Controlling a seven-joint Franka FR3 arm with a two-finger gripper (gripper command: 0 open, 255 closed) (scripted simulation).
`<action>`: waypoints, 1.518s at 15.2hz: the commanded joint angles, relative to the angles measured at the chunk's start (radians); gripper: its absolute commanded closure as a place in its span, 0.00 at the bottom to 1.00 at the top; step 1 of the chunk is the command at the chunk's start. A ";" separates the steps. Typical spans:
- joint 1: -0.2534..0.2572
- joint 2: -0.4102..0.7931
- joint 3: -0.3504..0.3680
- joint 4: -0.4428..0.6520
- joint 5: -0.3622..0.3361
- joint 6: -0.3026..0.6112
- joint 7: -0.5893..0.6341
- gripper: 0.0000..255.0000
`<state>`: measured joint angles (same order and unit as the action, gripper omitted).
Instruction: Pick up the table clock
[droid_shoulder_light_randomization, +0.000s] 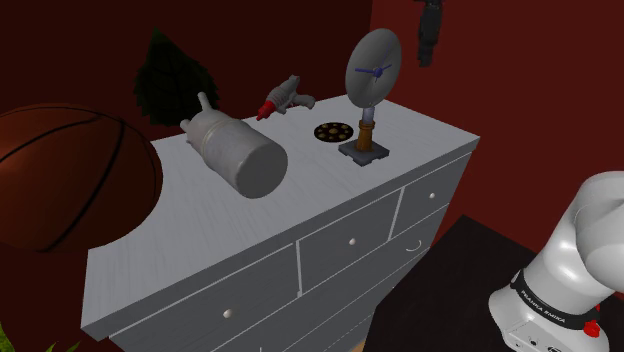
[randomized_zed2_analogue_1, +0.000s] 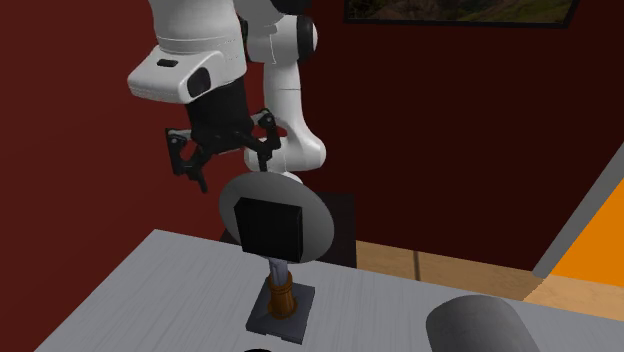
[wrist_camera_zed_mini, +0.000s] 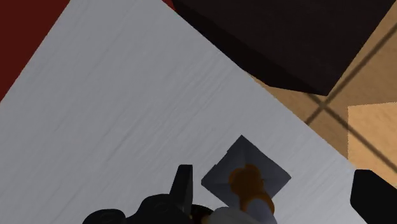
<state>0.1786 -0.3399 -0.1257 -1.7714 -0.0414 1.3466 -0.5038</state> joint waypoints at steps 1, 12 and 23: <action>0.024 0.065 -0.003 0.106 0.006 -0.039 -0.093 0.00; 0.089 0.330 0.017 0.544 0.038 -0.208 -0.417 0.00; 0.091 0.280 0.019 0.414 0.033 -0.128 -0.414 1.00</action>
<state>0.2696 -0.0600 -0.1063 -1.3564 -0.0087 1.2188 -0.9178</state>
